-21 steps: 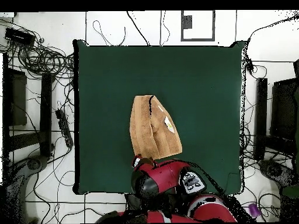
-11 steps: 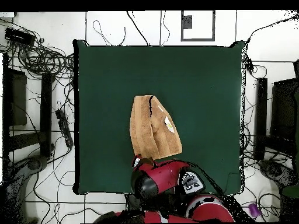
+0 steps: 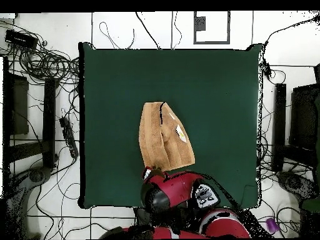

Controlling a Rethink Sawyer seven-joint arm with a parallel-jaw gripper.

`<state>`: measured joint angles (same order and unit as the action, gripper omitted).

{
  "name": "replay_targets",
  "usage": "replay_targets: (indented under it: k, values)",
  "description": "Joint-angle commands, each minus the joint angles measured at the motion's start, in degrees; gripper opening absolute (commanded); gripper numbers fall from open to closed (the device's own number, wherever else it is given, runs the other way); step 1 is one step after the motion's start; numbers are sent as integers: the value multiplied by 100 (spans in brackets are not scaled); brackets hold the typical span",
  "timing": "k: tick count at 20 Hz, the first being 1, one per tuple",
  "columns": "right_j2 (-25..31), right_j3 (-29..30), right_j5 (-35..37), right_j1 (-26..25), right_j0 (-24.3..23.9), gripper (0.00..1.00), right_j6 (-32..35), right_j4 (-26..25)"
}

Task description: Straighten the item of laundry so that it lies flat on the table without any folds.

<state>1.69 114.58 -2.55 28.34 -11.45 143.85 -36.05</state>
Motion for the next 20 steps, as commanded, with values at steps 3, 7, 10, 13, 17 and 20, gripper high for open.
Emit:
replay_targets:
  k: [3, 7, 10, 13, 17, 20]
  values:
    - [35, -698, 572, -71, 379, 0, 234, 383]
    - [21, -691, 564, -83, 413, 0, 244, 437]
    - [-43, -740, 563, -88, 478, 0, 191, 406]
    - [50, -727, 670, -36, 374, 0, 101, 374]
    - [18, -791, 794, 50, 490, 0, 150, 486]
    - [15, -798, 987, 223, 618, 0, 229, 668]
